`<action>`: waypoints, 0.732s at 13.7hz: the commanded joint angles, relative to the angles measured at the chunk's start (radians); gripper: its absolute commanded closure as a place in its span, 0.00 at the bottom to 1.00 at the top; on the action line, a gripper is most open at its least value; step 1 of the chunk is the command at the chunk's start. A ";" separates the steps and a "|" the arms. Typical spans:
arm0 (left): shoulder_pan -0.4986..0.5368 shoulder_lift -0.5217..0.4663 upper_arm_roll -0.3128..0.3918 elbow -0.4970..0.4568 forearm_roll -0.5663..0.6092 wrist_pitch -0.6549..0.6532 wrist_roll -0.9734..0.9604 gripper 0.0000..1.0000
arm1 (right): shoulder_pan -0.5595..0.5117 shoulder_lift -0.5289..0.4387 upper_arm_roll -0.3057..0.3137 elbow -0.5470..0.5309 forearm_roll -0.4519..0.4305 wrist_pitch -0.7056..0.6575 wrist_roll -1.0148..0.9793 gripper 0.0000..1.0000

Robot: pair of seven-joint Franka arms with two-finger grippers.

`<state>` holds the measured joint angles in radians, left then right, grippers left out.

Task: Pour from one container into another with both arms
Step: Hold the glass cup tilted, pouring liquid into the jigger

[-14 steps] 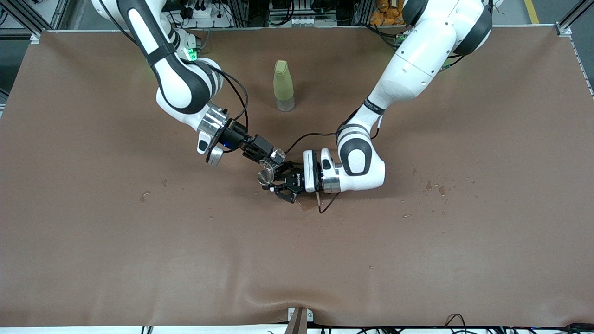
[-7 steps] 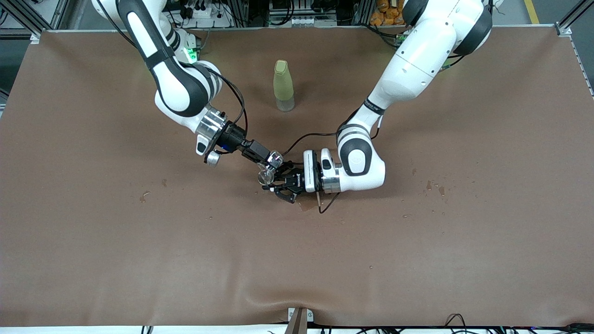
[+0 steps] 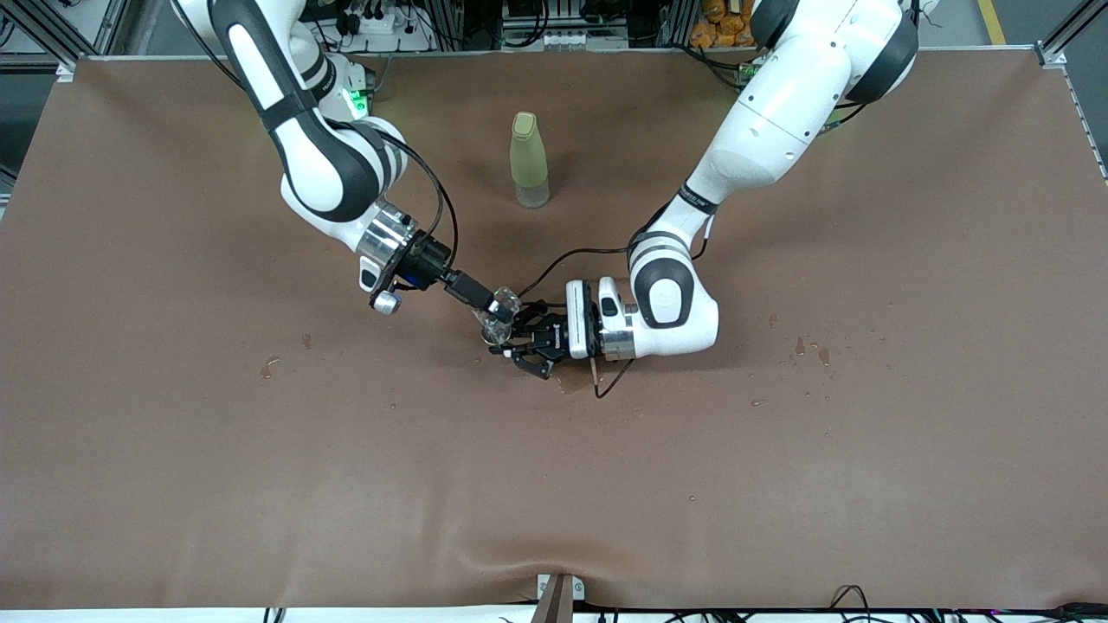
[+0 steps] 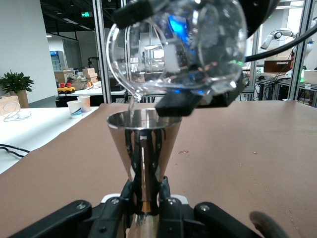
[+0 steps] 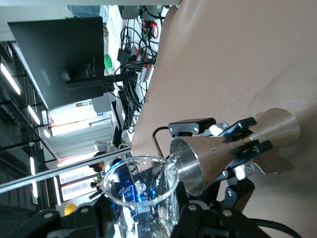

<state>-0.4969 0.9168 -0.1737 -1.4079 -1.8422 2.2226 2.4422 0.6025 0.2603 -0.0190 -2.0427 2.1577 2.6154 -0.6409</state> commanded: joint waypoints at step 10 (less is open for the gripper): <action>-0.015 0.004 0.011 0.015 -0.034 0.012 -0.008 1.00 | -0.013 -0.003 0.014 0.027 0.028 -0.044 0.239 1.00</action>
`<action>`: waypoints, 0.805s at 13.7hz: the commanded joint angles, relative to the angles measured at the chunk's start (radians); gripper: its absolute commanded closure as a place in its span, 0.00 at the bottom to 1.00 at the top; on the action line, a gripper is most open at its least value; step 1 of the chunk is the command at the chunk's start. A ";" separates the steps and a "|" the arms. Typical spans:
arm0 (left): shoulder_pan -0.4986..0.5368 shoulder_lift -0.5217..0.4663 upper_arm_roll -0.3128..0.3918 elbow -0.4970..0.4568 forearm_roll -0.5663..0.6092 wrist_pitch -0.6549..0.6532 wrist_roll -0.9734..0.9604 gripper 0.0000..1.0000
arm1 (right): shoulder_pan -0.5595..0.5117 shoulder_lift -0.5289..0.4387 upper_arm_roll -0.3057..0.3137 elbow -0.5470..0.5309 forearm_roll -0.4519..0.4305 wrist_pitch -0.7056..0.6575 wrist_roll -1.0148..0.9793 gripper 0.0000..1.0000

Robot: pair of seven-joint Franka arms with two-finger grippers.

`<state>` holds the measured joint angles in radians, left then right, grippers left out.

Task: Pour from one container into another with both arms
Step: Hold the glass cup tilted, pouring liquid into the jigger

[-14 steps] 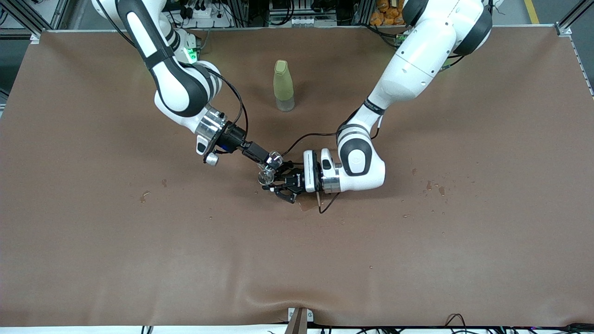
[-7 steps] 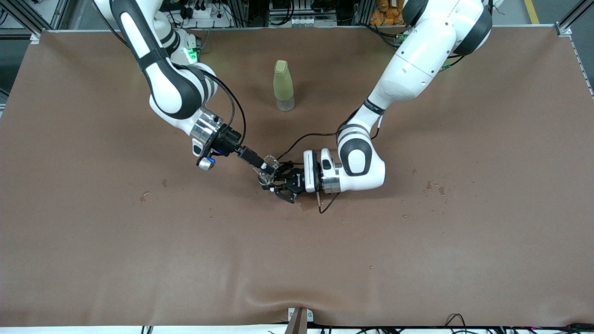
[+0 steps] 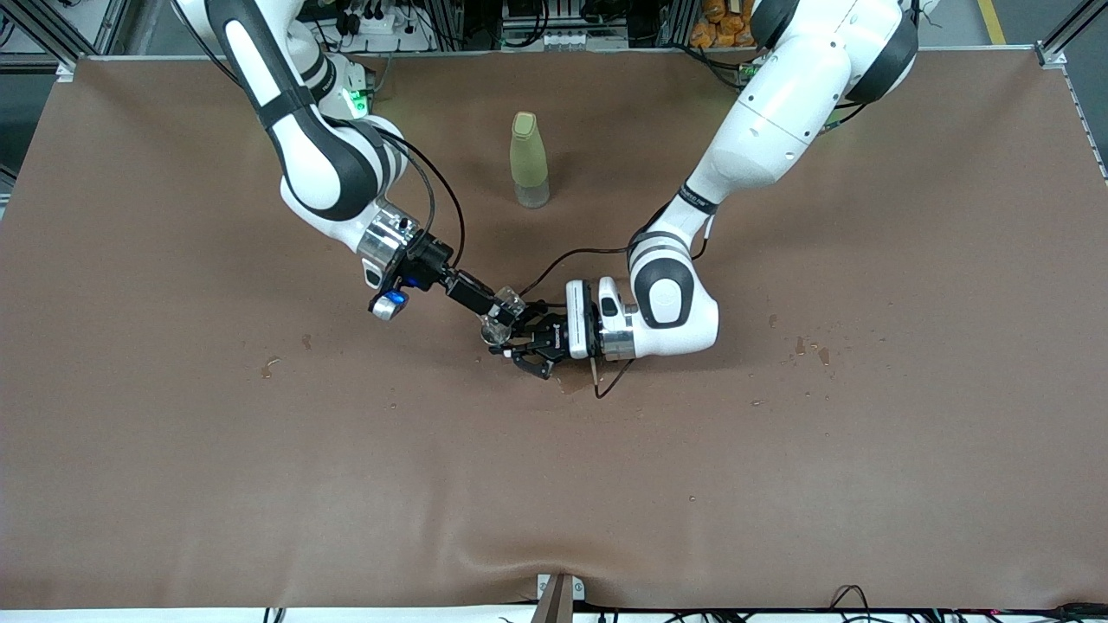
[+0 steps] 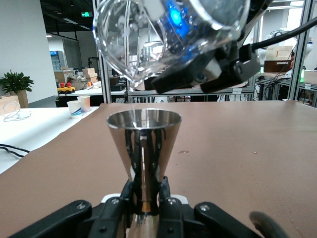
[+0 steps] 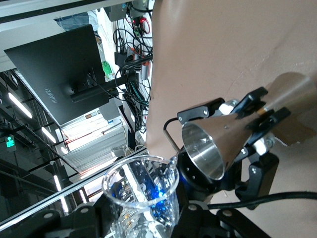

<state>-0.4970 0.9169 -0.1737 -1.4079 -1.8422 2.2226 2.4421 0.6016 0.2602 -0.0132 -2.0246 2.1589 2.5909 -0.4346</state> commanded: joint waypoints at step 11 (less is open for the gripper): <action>-0.011 0.000 0.011 0.014 -0.031 0.012 -0.008 1.00 | -0.042 -0.012 0.004 0.004 0.009 -0.049 0.085 1.00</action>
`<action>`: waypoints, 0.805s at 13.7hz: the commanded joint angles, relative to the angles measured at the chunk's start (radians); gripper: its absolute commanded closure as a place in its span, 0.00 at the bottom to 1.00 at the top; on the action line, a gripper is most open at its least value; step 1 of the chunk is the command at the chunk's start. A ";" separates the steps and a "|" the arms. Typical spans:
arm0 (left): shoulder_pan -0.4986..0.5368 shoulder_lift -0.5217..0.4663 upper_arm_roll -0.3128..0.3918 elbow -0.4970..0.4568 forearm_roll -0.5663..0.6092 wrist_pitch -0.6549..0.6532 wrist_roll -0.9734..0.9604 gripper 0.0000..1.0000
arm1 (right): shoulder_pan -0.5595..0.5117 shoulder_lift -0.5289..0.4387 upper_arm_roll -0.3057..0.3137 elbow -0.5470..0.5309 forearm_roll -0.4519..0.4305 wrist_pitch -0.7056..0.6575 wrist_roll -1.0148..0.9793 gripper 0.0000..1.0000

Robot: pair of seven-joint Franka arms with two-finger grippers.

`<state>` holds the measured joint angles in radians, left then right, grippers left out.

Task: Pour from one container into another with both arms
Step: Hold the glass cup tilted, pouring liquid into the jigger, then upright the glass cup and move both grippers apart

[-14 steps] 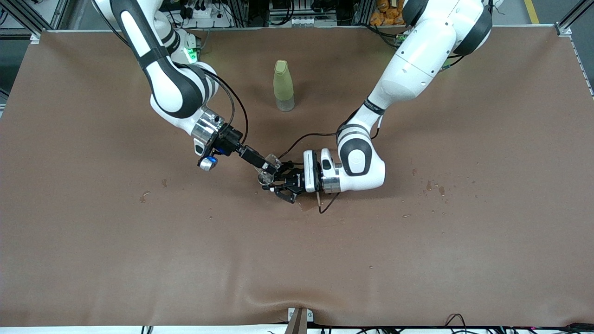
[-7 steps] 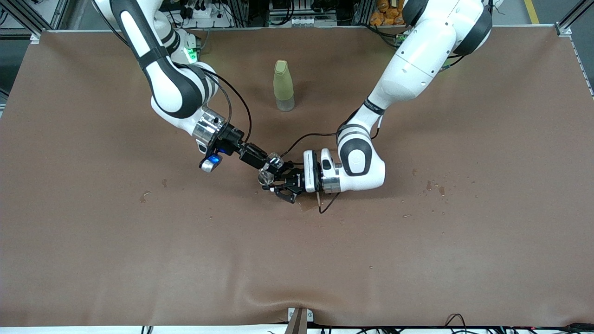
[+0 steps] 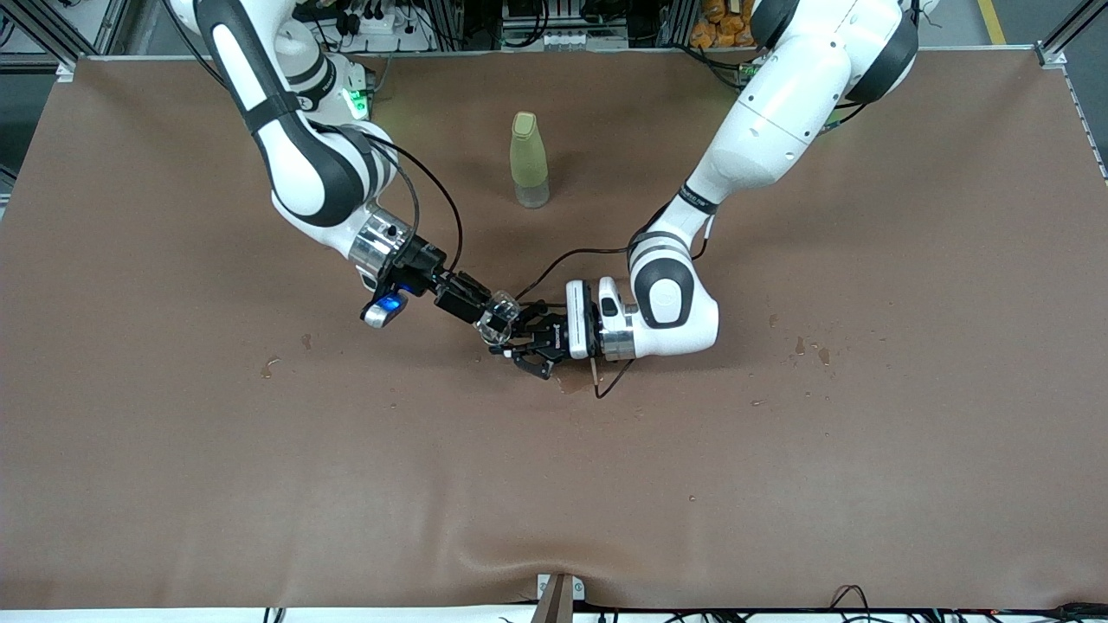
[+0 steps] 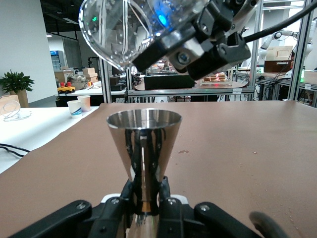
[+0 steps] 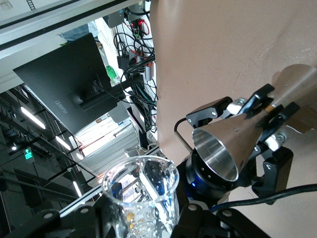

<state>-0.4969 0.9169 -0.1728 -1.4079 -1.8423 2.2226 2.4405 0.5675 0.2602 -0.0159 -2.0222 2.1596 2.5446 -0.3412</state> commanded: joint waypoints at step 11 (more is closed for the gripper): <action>0.182 -0.055 0.009 -0.075 0.150 -0.128 0.011 1.00 | -0.300 0.039 0.004 -0.050 -0.283 -0.073 -1.168 1.00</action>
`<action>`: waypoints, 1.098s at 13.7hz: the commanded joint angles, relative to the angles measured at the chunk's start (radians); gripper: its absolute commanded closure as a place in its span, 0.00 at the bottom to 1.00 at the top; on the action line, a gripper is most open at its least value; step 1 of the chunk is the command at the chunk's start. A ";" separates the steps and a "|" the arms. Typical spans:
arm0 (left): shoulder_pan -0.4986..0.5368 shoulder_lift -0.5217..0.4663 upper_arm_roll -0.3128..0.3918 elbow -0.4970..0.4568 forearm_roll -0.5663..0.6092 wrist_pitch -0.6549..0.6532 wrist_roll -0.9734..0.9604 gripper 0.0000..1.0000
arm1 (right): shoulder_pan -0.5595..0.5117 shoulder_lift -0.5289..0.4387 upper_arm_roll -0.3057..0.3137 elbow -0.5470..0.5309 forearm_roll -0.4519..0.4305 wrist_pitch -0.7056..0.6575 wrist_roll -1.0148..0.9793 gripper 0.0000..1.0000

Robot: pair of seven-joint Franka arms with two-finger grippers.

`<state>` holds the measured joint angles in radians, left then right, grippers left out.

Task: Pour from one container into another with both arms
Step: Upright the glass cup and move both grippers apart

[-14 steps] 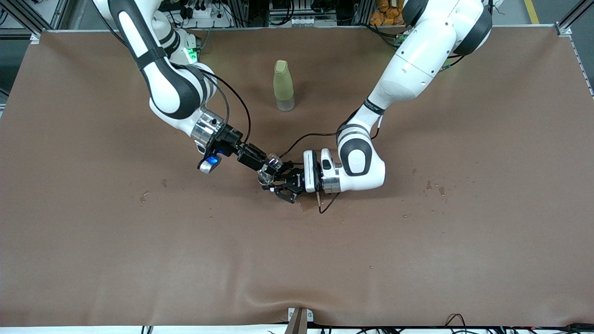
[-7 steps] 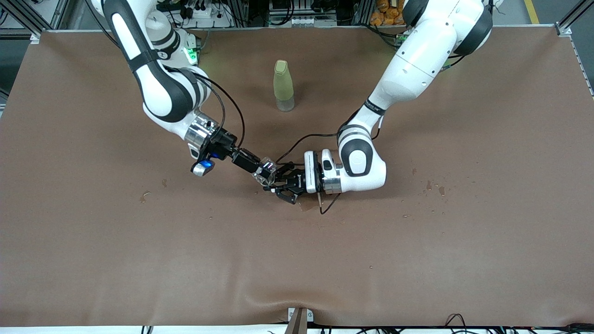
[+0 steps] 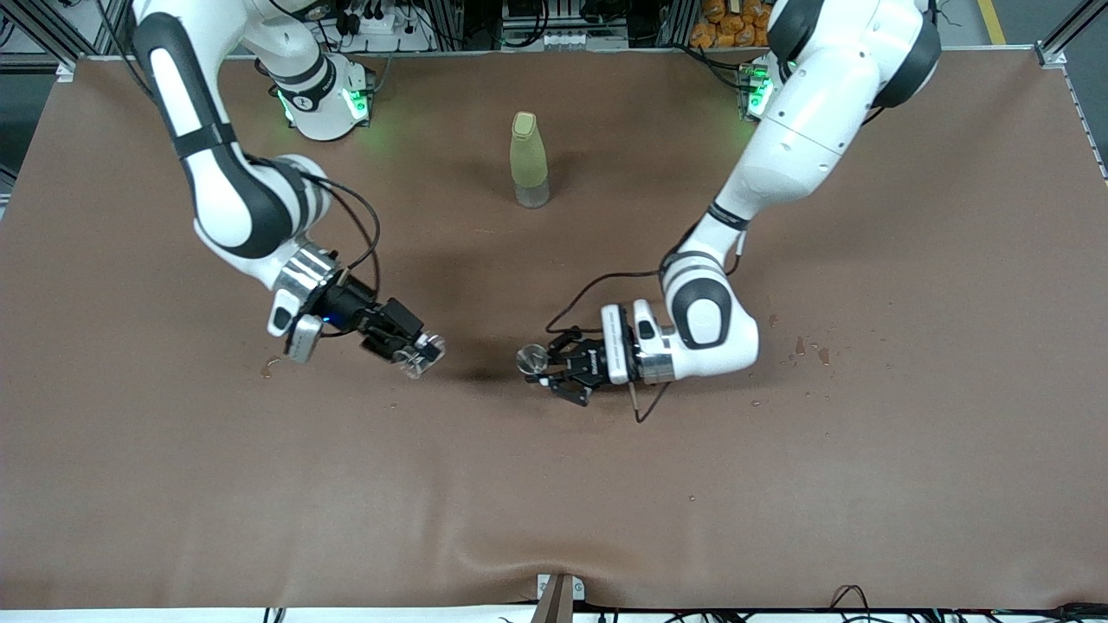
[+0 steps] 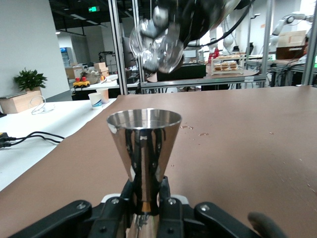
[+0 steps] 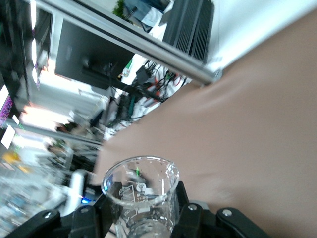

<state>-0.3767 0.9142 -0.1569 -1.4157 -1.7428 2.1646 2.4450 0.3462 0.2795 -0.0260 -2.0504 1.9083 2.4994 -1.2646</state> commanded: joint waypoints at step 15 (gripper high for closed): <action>0.712 -0.069 -0.007 -0.192 0.643 -0.638 -0.075 1.00 | -0.766 0.420 0.015 0.271 -0.760 -0.632 -0.881 1.00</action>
<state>0.2827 0.8863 -0.1527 -1.5707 -1.1519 1.5676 2.3879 -0.3644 0.6215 -0.0324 -1.8841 1.2284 1.9475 -2.1146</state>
